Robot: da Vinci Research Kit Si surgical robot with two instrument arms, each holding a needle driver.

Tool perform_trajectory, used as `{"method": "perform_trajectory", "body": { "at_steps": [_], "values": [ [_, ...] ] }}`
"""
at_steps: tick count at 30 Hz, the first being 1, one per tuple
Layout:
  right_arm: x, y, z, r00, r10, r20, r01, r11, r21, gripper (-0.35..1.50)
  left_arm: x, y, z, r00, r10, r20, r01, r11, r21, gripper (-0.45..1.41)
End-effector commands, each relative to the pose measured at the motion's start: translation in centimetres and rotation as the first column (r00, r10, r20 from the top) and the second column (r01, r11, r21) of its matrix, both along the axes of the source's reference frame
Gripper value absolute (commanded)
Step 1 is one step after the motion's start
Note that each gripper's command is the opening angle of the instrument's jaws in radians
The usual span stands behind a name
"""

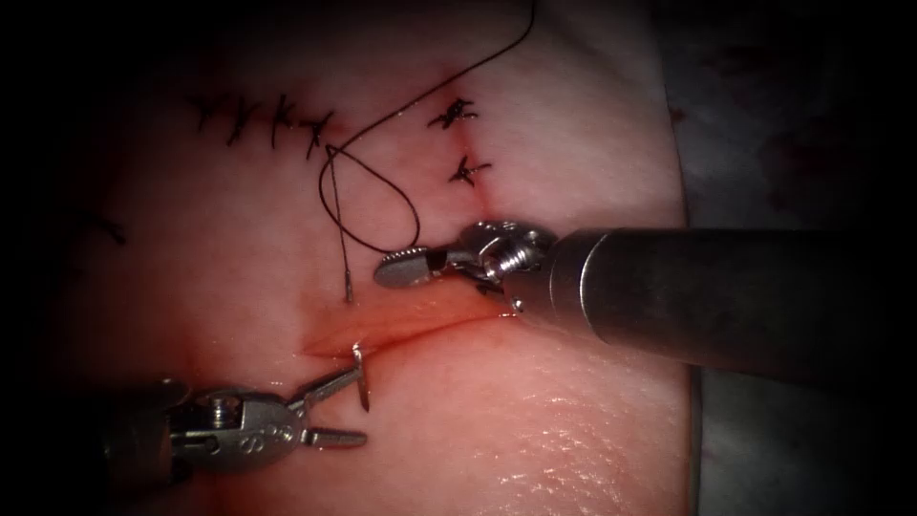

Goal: Wound Closure
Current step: Use the left needle driver to pull the needle through the skin.

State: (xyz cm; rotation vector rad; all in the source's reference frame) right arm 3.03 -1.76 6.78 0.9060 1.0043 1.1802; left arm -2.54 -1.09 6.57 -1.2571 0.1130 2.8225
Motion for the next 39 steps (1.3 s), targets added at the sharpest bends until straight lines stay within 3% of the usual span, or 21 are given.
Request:
{"method": "perform_trajectory", "body": {
  "at_steps": [1,9,10,13,14,16,18,19,21,22,23,24,29,33,34,39],
  "values": [
    [0.00,0.04,0.05,1.000,0.007,-0.001,-0.007,1.000,-0.004,0.17,-0.11,0.01,0.08,1.000,0.006,-0.004,-0.006,1.000,-0.013,0.36],
    [-0.08,0.02,0.02,0.999,0.038,-0.023,-0.039,0.999,-0.010,0.12,-0.15,0.13,0.24,1.000,0.014,0.000,-0.014,1.000,-0.022,0.26],
    [-0.09,0.02,0.02,0.999,0.042,-0.027,-0.043,0.999,-0.010,0.17,-0.12,0.13,0.27,1.000,0.016,0.000,-0.016,1.000,-0.023,0.26],
    [-0.12,0.04,0.02,0.999,0.021,-0.035,-0.024,0.995,-0.095,0.66,-0.09,0.16,0.32,1.000,0.018,0.001,-0.018,1.000,-0.025,0.26],
    [-0.13,0.05,0.02,0.999,0.009,-0.034,-0.014,0.991,-0.133,0.74,-0.08,0.17,0.33,1.000,0.018,0.001,-0.018,1.000,-0.025,0.26],
    [-0.15,0.10,0.04,0.999,-0.026,-0.027,0.019,0.967,-0.254,0.88,-0.09,0.20,0.36,1.000,0.016,0.000,-0.016,1.000,-0.025,0.24],
    [-0.17,0.14,0.06,0.999,-0.034,-0.011,0.028,0.947,-0.320,0.89,-0.09,0.20,0.36,1.000,0.016,0.000,-0.016,1.000,-0.025,0.16],
    [-0.17,0.15,0.07,0.999,-0.035,0.006,0.035,0.939,-0.341,0.89,-0.10,0.20,0.36,1.000,0.015,0.000,-0.015,1.000,-0.025,0.02],
    [-0.20,0.16,0.07,0.999,-0.032,0.020,0.037,0.938,-0.344,0.64,-0.10,0.21,0.36,1.000,0.022,0.013,-0.022,1.000,-0.021,-0.18],
    [-0.21,0.16,0.07,0.999,-0.028,0.025,0.035,0.939,-0.343,0.29,-0.10,0.22,0.36,0.999,0.030,0.026,-0.029,0.999,-0.017,-0.42],
    [-0.23,0.16,0.06,0.999,-0.027,0.027,0.035,0.939,-0.342,-0.28,-0.09,0.23,0.36,0.999,0.037,0.040,-0.037,0.999,-0.013,-0.45],
    [-0.25,0.15,0.06,0.999,-0.029,0.028,0.037,0.937,-0.346,-0.35,-0.08,0.24,0.36,0.997,0.048,0.057,-0.047,0.999,-0.009,-0.45],
    [-0.35,0.06,-0.02,1.000,-0.023,0.020,0.028,0.951,-0.308,-0.35,-0.05,0.24,0.31,0.985,0.080,0.155,-0.086,0.996,0.037,-0.45],
    [-0.36,-0.06,-0.12,1.000,-0.017,0.012,0.019,0.958,-0.287,-0.35,-0.03,0.27,0.17,0.965,-0.016,0.262,-0.034,0.982,0.185,-0.45],
    [-0.34,-0.10,-0.16,1.000,-0.016,0.012,0.019,0.958,-0.286,-0.35,-0.02,0.27,0.12,0.949,-0.094,0.302,-0.004,0.951,0.308,-0.45],
    [-0.30,-0.17,-0.26,1.000,-0.015,-0.003,0.014,0.959,-0.281,-0.35,0.00,0.26,0.00,0.890,-0.272,0.366,0.019,0.825,0.565,-0.45]
  ]
}}
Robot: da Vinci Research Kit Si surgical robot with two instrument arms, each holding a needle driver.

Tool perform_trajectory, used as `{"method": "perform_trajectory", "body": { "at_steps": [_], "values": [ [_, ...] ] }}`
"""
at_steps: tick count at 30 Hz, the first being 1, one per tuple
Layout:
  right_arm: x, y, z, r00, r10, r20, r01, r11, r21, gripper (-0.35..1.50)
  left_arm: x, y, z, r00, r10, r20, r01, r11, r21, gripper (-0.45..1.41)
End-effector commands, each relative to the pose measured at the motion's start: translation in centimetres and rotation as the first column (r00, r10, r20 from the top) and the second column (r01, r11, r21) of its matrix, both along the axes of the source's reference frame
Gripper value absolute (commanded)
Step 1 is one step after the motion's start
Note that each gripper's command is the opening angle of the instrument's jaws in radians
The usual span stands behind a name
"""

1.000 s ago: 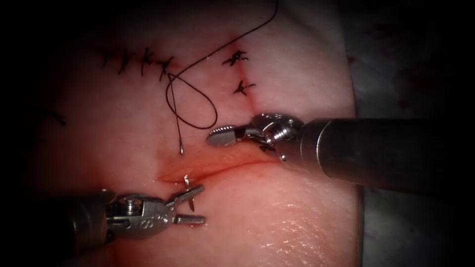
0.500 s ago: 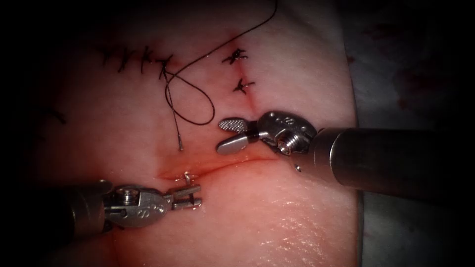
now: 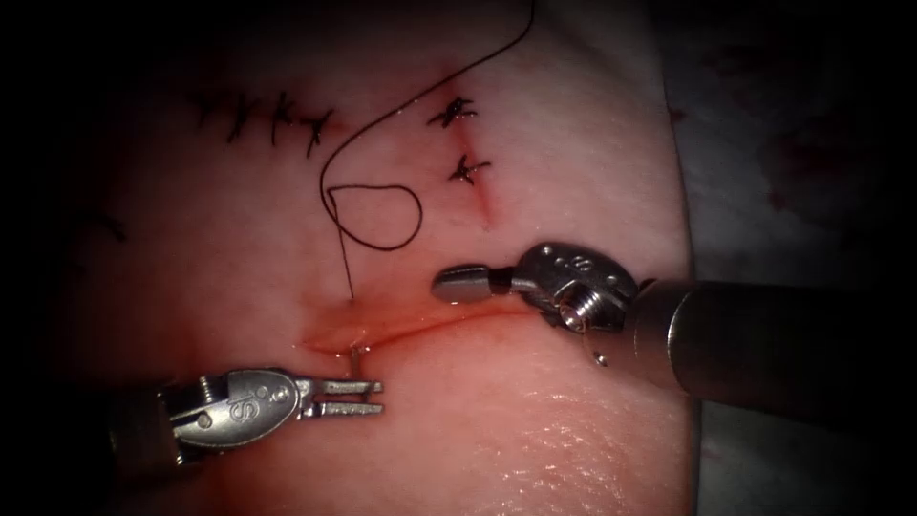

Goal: Wound Closure
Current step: Use the left needle driver to pull the needle through the skin, then hand the needle back to the right gripper.

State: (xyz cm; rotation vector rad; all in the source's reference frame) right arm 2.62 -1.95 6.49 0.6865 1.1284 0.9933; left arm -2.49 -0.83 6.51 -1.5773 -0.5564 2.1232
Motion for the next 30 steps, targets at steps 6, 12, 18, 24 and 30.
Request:
{"method": "perform_trajectory", "body": {
  "at_steps": [6,12,18,24,30],
  "values": [
    [0.11,0.00,-0.03,0.999,0.025,-0.028,-0.023,0.998,0.053,-0.35,0.02,0.03,-0.12,0.990,-0.061,0.128,0.032,0.975,0.218,-0.45],
    [0.15,-0.08,-0.09,0.999,0.036,-0.035,-0.033,0.996,0.080,-0.35,0.03,0.06,-0.50,0.980,-0.007,0.201,-0.016,0.994,0.110,-0.45],
    [0.13,-0.10,-0.10,0.999,0.036,-0.035,-0.033,0.996,0.086,-0.35,0.03,0.21,-0.94,0.983,0.051,0.175,-0.012,0.977,-0.214,-0.45],
    [0.10,-0.12,-0.12,0.998,0.040,-0.037,-0.036,0.993,0.109,-0.35,0.05,0.53,-1.28,0.995,0.040,0.090,0.012,0.858,-0.513,-0.45],
    [0.07,-0.11,-0.14,0.997,0.060,-0.051,-0.053,0.989,0.138,-0.35,0.09,0.87,-1.38,0.998,0.008,0.066,0.034,0.791,-0.611,-0.45]
  ]
}}
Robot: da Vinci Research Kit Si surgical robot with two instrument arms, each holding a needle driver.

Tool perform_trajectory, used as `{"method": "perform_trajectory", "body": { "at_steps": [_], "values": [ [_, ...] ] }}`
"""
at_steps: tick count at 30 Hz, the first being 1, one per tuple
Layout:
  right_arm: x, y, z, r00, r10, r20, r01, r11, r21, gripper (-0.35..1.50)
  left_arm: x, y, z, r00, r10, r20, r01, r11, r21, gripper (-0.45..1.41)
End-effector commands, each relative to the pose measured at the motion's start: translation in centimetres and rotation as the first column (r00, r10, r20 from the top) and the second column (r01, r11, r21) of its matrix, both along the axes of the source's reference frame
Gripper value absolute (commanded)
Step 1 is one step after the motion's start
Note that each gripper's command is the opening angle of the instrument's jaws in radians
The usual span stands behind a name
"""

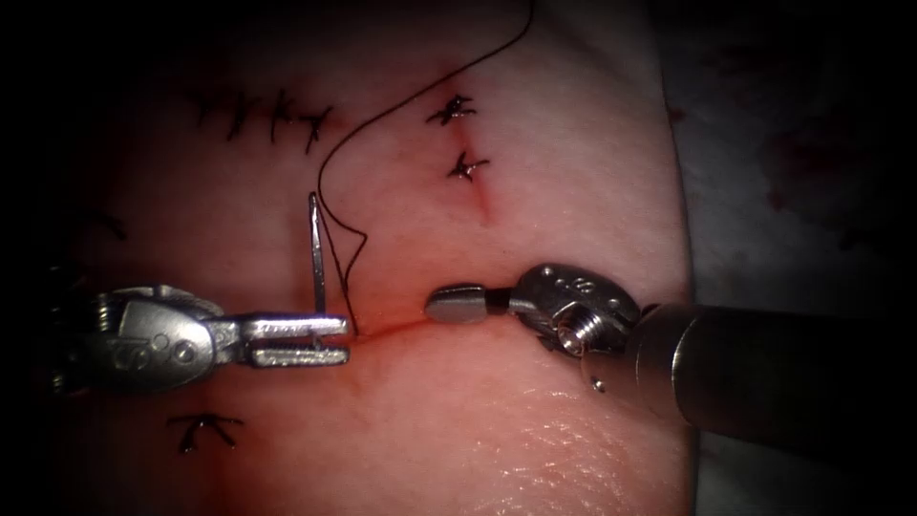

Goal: Wound Closure
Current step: Hand the needle back to the right gripper.

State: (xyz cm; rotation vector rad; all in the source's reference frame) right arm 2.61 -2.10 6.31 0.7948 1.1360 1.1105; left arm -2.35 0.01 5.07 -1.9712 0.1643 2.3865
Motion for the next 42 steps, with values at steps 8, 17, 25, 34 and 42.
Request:
{"method": "perform_trajectory", "body": {
  "at_steps": [8,17,25,34,42],
  "values": [
    [0.14,0.13,-0.15,0.995,0.072,-0.069,-0.058,0.979,0.195,1.19,-0.14,-0.13,0.22,1.000,0.009,-0.002,-0.010,0.996,-0.085,-0.45],
    [0.45,0.11,-0.24,0.982,0.141,-0.126,-0.083,0.921,0.381,1.29,-0.29,-0.53,0.59,0.999,0.029,-0.030,-0.035,0.976,-0.217,-0.45],
    [0.60,0.07,-0.31,0.974,0.144,-0.174,-0.052,0.892,0.450,1.34,-0.31,-0.55,0.69,0.999,0.033,-0.036,-0.040,0.970,-0.241,-0.45],
    [0.63,0.10,-0.47,0.954,0.156,-0.255,-0.013,0.874,0.486,1.33,-0.31,-0.56,0.72,0.999,0.033,-0.039,-0.041,0.967,-0.249,-0.45],
    [0.62,0.10,-0.51,0.948,0.165,-0.272,-0.011,0.871,0.491,1.31,-0.32,-0.57,0.72,0.999,0.035,-0.041,-0.044,0.967,-0.249,-0.45]
  ]
}}
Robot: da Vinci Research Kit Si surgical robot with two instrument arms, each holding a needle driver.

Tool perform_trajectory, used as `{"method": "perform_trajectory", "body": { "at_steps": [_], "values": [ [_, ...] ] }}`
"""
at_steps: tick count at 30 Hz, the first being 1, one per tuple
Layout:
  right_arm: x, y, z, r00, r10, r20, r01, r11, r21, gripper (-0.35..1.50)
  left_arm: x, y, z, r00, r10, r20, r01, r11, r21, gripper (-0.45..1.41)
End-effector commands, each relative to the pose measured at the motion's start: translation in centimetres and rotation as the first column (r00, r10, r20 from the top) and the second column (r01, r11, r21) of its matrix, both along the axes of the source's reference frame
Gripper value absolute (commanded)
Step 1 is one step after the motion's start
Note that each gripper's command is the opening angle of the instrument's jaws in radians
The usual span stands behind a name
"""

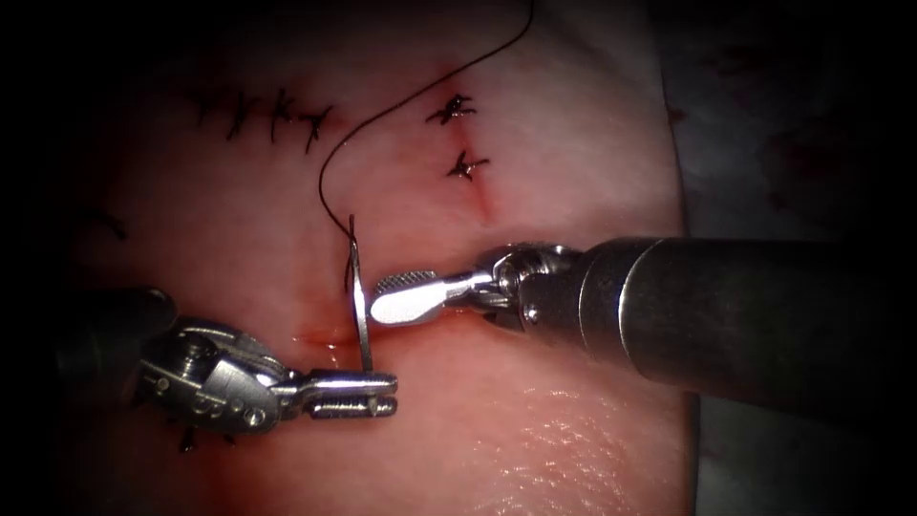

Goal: Wound Closure
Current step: Hand the needle back to the right gripper.

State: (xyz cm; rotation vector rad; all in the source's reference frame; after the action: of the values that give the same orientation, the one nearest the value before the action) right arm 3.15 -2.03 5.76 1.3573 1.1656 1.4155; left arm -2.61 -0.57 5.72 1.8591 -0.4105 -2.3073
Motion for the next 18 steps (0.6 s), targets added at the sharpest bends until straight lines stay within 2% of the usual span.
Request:
{"method": "perform_trajectory", "body": {
  "at_steps": [1,10,18],
  "values": [
    [0.09,0.03,0.04,1.000,0.001,-0.003,-0.001,1.000,-0.002,1.31,-0.05,0.02,0.06,1.000,0.000,0.001,0.000,1.000,-0.002,-0.45],
    [0.18,-0.05,-0.08,1.000,-0.006,-0.016,0.006,1.000,0.004,1.33,-0.10,0.01,0.09,1.000,0.020,-0.014,-0.020,1.000,-0.010,-0.45],
    [0.27,0.01,-0.11,0.999,-0.013,-0.034,0.014,1.000,0.018,1.28,-0.12,-0.02,0.08,0.999,0.035,-0.017,-0.035,0.999,-0.027,-0.45]
  ]
}}
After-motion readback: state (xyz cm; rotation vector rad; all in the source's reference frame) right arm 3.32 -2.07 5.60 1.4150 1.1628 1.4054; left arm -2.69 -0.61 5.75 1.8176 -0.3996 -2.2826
